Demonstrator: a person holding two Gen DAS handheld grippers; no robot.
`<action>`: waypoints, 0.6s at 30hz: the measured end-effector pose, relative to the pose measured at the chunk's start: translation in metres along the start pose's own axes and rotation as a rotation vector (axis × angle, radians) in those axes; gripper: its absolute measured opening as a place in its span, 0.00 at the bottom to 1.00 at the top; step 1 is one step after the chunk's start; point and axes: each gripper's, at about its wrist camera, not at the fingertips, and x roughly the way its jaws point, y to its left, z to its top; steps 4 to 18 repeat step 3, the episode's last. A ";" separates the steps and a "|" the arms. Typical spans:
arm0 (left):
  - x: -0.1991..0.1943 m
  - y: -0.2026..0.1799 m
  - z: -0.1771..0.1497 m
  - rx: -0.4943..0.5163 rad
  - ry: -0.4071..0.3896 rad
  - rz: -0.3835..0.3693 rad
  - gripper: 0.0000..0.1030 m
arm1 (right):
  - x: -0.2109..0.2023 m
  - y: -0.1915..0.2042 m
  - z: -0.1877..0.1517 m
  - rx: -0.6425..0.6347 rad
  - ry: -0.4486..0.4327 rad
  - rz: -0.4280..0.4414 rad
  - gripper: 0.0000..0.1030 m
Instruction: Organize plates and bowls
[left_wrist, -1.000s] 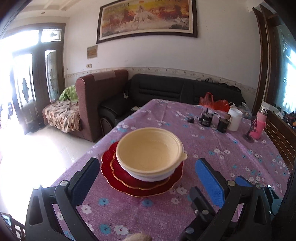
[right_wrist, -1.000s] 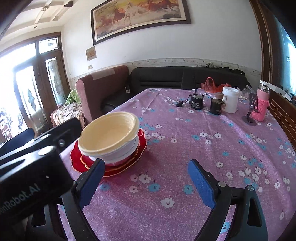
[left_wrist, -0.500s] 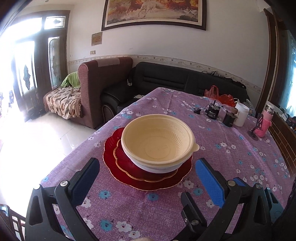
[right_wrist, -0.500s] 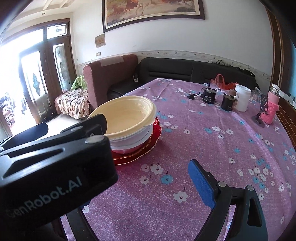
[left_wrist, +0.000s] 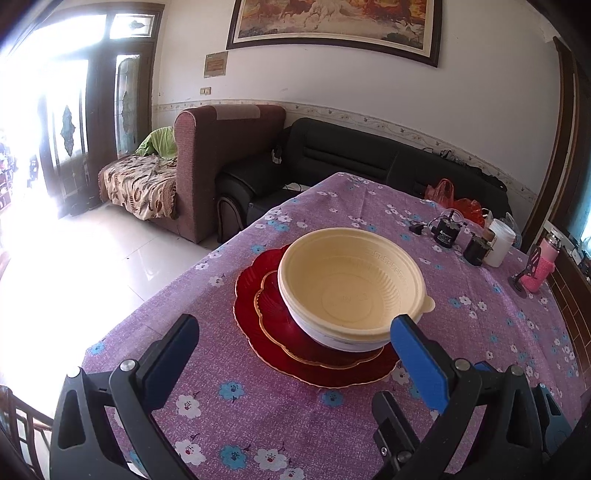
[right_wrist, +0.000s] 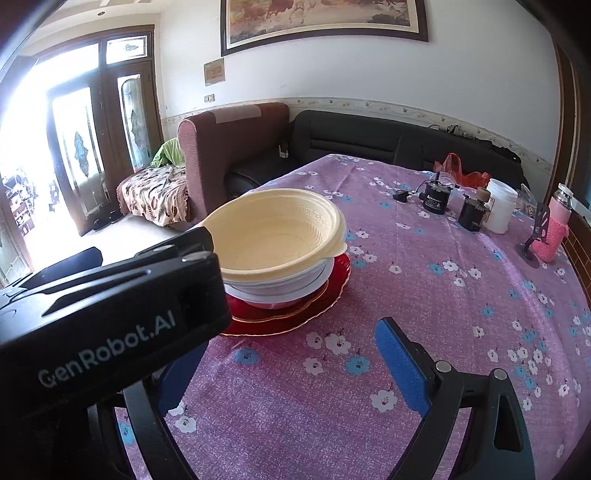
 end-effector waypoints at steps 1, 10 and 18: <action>0.000 0.000 0.000 0.000 0.001 -0.001 1.00 | 0.000 0.000 0.000 0.001 -0.001 0.002 0.91; 0.000 0.000 0.000 0.003 0.005 -0.002 1.00 | 0.000 0.000 0.001 0.002 -0.003 0.001 0.91; 0.000 0.000 0.000 0.003 0.005 -0.002 1.00 | 0.000 0.000 0.001 0.002 -0.003 0.001 0.91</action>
